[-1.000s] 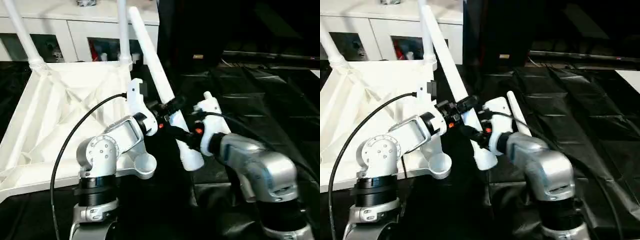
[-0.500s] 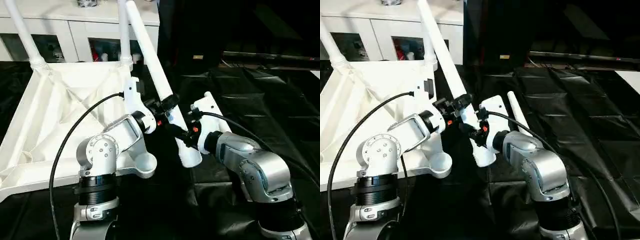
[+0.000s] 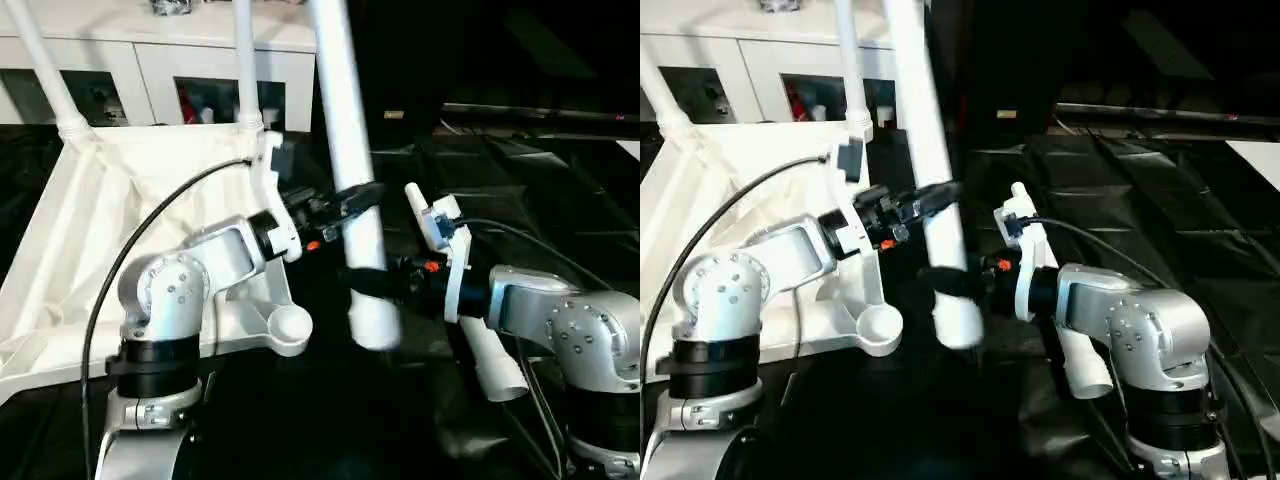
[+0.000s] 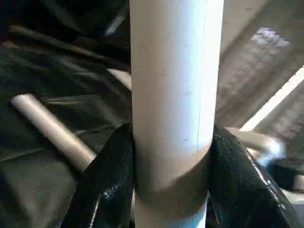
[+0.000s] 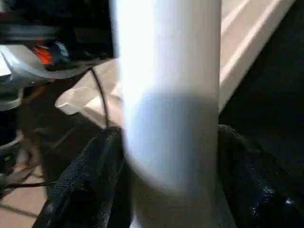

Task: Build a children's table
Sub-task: Pick table leg

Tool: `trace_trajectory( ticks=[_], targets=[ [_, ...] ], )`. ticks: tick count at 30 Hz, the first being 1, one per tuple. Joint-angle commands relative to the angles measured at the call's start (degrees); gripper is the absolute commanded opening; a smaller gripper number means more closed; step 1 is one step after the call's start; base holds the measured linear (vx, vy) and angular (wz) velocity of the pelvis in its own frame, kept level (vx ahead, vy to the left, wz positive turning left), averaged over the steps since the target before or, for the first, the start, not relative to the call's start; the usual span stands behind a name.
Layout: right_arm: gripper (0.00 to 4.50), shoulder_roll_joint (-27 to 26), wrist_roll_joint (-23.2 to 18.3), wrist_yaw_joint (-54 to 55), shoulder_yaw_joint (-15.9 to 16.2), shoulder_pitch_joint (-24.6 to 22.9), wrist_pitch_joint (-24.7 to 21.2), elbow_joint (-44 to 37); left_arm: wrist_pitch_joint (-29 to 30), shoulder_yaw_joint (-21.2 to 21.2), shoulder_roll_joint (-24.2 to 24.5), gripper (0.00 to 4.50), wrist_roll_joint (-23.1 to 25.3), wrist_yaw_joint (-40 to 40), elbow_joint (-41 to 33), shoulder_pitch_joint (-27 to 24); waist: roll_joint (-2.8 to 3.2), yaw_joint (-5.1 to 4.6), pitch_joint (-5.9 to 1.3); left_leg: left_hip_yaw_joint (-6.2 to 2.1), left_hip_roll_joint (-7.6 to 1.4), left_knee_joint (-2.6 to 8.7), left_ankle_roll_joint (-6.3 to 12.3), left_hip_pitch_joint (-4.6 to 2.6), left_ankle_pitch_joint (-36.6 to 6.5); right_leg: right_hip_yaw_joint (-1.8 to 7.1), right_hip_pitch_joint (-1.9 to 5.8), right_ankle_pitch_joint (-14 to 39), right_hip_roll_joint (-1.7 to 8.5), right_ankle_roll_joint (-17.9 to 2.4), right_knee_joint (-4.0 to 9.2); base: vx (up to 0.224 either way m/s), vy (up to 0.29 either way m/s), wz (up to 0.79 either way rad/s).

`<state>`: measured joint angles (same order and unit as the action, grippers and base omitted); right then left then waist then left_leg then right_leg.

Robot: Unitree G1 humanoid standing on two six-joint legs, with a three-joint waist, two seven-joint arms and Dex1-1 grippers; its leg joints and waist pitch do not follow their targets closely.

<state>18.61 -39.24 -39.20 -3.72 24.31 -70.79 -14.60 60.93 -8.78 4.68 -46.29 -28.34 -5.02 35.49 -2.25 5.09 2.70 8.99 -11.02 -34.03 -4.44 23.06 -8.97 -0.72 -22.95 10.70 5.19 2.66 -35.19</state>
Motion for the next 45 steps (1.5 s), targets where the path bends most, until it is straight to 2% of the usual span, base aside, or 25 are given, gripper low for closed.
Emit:
trace_trajectory(
  ticks=[1, 3, 4, 9, 10, 11, 13, 14, 15, 16, 17, 20, 24, 25, 27, 29, 33, 35, 39, 40, 43, 45],
  targets=[
    [3.12, 1.3, -1.8, -0.9, -0.2, 0.9, -1.1, 0.2, 1.0, 0.1, 1.3, 1.84, -2.6, -3.1, -2.3, 1.9, -0.29, 0.19, -3.74, 0.8, -0.59, 3.89, -2.17, -1.63, -9.3, 0.58, 2.35, 9.2, 1.12, -9.5, 3.77, 0.0, 0.0, 0.0],
    [3.12, 1.6, -2.3, -1.2, -0.1, 1.0, -1.5, 0.3, 1.3, 0.3, 1.8, 1.84, -3.3, -4.1, -2.5, 2.1, -0.28, 0.1, -3.68, 0.77, -0.66, 3.99, -2.52, -1.65, -10.1, 0.56, 2.28, 10.4, 1.12, -8.9, 3.88, 0.0, 0.0, 0.0],
    [2.81, 1.5, -2.7, -1.1, -0.2, 1.1, -2.0, 0.5, 1.3, 0.3, 2.0, 1.84, -3.7, -4.4, -2.5, 2.2, -0.29, 0.09, -3.67, 0.78, -0.66, 3.97, -2.6, -1.62, -10.1, 0.58, 2.27, 10.4, 1.11, -8.9, 3.87, 0.0, 0.0, 0.0],
    [2.37, 0.7, -3.3, -0.3, -0.3, 0.6, -3.3, 0.2, 1.3, 0.4, 2.1, 1.84, -4.3, -4.7, -2.3, 2.1, -0.31, 0.2, -3.77, 0.76, -0.62, 4.06, -3.03, -1.56, -9.8, 0.57, 2.23, 10.3, 1.07, -8.4, 3.89, 0.0, 0.0, 0.0],
    [2.3, 0.5, -3.2, -0.1, -0.1, 0.6, -3.0, 0.0, 1.2, 0.4, 2.2, 1.84, -4.2, -4.7, -2.2, 2.1, -0.33, 0.18, -3.79, 0.74, -0.61, 4.06, -3.07, -1.5, -9.8, 0.56, 2.28, 10.2, 1.08, -8.4, 3.86, 0.0, 0.0, 0.0],
    [2.26, 0.4, -3.1, 0.2, 0.0, 0.6, -2.9, 0.0, 1.2, 0.5, 2.4, 1.84, -4.3, -4.9, -2.1, 2.1, -0.04, 0.22, -3.79, 0.7, -0.61, 4.1, -3.31, -1.53, -10.1, 0.56, 2.23, 10.4, 1.09, -8.2, 3.9, 0.0, 0.0, 0.0],
    [2.11, 0.2, -2.3, 0.9, 0.3, 0.6, -1.8, 0.1, 0.9, 0.7, 2.8, 1.84, -4.1, -5.1, -1.9, 2.0, -0.22, 0.22, -3.79, 0.67, -0.63, 4.17, -3.6, -1.52, -10.4, 0.54, 2.22, 10.8, 1.12, -7.8, 3.96, 0.0, 0.0, 0.0],
    [2.07, 0.1, -1.7, 1.6, 0.6, 0.7, -1.1, 0.3, 0.4, 0.9, 3.0, 1.84, -3.6, -5.0, -1.8, 1.9, -0.03, 0.22, -3.78, 0.66, -0.6, 4.16, -3.72, -1.53, -10.5, 0.54, 2.18, 10.9, 1.1, -7.8, 3.92, 0.0, 0.0, 0.0],
    [2.06, -0.1, -1.0, 2.3, 0.9, 0.8, -0.4, 0.5, -0.3, 1.1, 3.0, 1.84, -2.5, -4.1, -1.4, 1.9, -0.1, 0.17, -3.76, 0.66, -0.61, 4.19, -3.86, -1.51, -10.9, 0.55, 2.16, 11.2, 1.11, -7.7, 3.98, 0.0, 0.0, 0.0],
    [2.04, -0.3, -0.4, 3.1, 1.1, 0.9, 0.1, 0.7, -0.7, 0.9, 2.7, 2.4, -1.5, -2.8, -0.6, 2.0, -0.08, 0.19, -3.76, 0.65, -0.63, 4.21, -3.91, -1.51, -11.0, 0.55, 2.13, 11.4, 1.14, -7.6, 4.04, 0.0, 0.0, 0.0],
    [2.02, -0.5, 0.1, 3.9, 1.3, 1.0, 0.4, 0.7, -0.5, 0.2, 2.1, 2.54, -1.2, -1.2, 0.4, 2.3, -0.13, 0.1, -3.74, 0.7, -0.63, 4.21, -4.1, -1.5, -11.2, 0.57, 2.08, 11.5, 1.1, -7.5, 4.04, 0.0, 0.0, 0.0],
    [1.98, -2.5, 2.6, 8.0, 1.7, 1.6, 2.0, 1.2, -2.1, -0.6, 0.7, 2.83, 0.8, 2.6, 2.2, 2.4, -0.15, 0.06, -3.75, 0.62, -0.61, 4.31, -4.57, -1.47, -11.4, 0.57, 2.02, 12.0, 1.11, -7.1, 4.2, 0.0, 0.0, 0.0],
    [1.97, -4.0, 7.0, 12.7, 4.0, 2.2, 4.9, 1.5, -7.1, 2.0, -1.2, 3.06, 8.2, 9.7, 2.9, 1.7, -0.2, 0.06, -3.79, 0.48, -0.7, 4.4, -4.96, -1.42, -11.7, 0.55, 2.18, 12.0, 1.15, -5.7, 4.25, 0.0, 0.0, 0.0],
    [1.96, -4.3, 9.4, 14.5, 6.4, 2.6, 6.6, 1.9, -7.7, 2.3, -3.0, 3.28, 8.7, 11.9, 3.1, 1.2, -0.14, -0.01, -3.84, 0.46, -0.68, 4.34, -5.08, -1.43, -11.7, 0.57, 2.14, 11.9, 1.13, -5.1, 4.23, 0.0, 0.0, 0.0],
    [1.96, -4.9, 10.2, 15.6, 7.1, 2.8, 7.1, 2.3, -7.9, 1.7, -4.4, 3.35, 8.7, 13.8, 3.4, 1.2, -0.28, -0.12, -3.8, 0.54, -0.64, 4.24, -5.11, -1.3, -11.5, 0.61, 2.13, 11.2, 1.13, -5.4, 4.27, 0.0, 0.0, 0.0],
    [1.96, -6.0, 11.2, 17.1, 7.6, 3.1, 7.6, 2.7, -8.2, 1.0, -6.1, 3.35, 8.6, 16.0, 3.8, 1.2, -0.17, -0.14, -3.89, 0.51, -0.57, 4.16, -4.81, -1.26, -11.0, 0.59, 2.17, 9.8, 1.02, -5.9, 4.07, 0.0, 0.0, 0.0],
    [1.95, -7.1, 12.7, 18.5, 9.0, 3.5, 8.3, 2.8, -8.9, 1.6, -6.9, 3.35, 9.5, 16.5, 4.1, 0.9, -0.12, -0.09, -3.87, 0.49, -0.55, 4.16, -4.49, -1.32, -11.0, 0.54, 2.2, 8.8, 0.94, -5.6, 4.07, 0.0, 0.0, 0.0],
    [1.95, -7.5, 13.3, 19.0, 9.6, 3.8, 9.0, 3.0, -9.2, 1.5, -7.3, 3.08, 10.2, 17.2, 4.5, 1.0, -0.06, -0.18, -3.85, 0.45, -0.52, 4.19, -4.57, -1.3, -11.3, 0.53, 2.21, 8.7, 0.89, -5.3, 4.08, 0.0, 0.0, 0.0],
    [1.95, -7.8, 13.9, 19.5, 9.6, 4.1, 9.4, 3.3, -9.9, -0.4, -7.8, 2.87, 10.1, 19.7, 5.2, 1.6, -0.06, -0.21, -3.85, 0.44, -0.55, 4.16, -4.5, -1.38, -11.9, 0.56, 2.17, 8.9, 0.91, -5.3, 4.13, 0.0, 0.0, 0.0],
    [1.95, -7.8, 13.9, 19.5, 9.6, 4.1, 9.4, 3.3, -9.9, -0.4, -7.8, 2.61, 10.1, 19.7, 5.2, 1.6, -0.03, -0.19, -3.81, 0.42, -0.54, 4.2, -4.48, -1.36, -11.9, 0.55, 2.17, 8.9, 0.89, -5.2, 4.14, 0.0, 0.0, 0.0],
    [1.95, -7.6, 14.5, 19.5, 9.8, 4.3, 10.2, 3.4, -10.7, -1.5, -7.7, 2.5, 10.0, 20.1, 5.6, 1.9, -0.08, -0.13, -3.87, 0.41, -0.57, 4.18, -4.53, -1.33, -11.3, 0.54, 2.2, 8.3, 0.91, -5.2, 4.04, 0.0, 0.0, 0.0],
    [1.95, -7.6, 15.1, 18.9, 10.1, 4.5, 12.4, 3.7, -10.8, -1.7, -7.6, 2.36, 9.5, 19.5, 5.6, 1.8, -0.21, -0.17, -3.85, 0.47, -0.57, 4.18, -4.52, -1.31, -11.7, 0.53, 2.18, 8.9, 1.01, -5.3, 4.07, 0.0, 0.0, 0.0]
  ],
)
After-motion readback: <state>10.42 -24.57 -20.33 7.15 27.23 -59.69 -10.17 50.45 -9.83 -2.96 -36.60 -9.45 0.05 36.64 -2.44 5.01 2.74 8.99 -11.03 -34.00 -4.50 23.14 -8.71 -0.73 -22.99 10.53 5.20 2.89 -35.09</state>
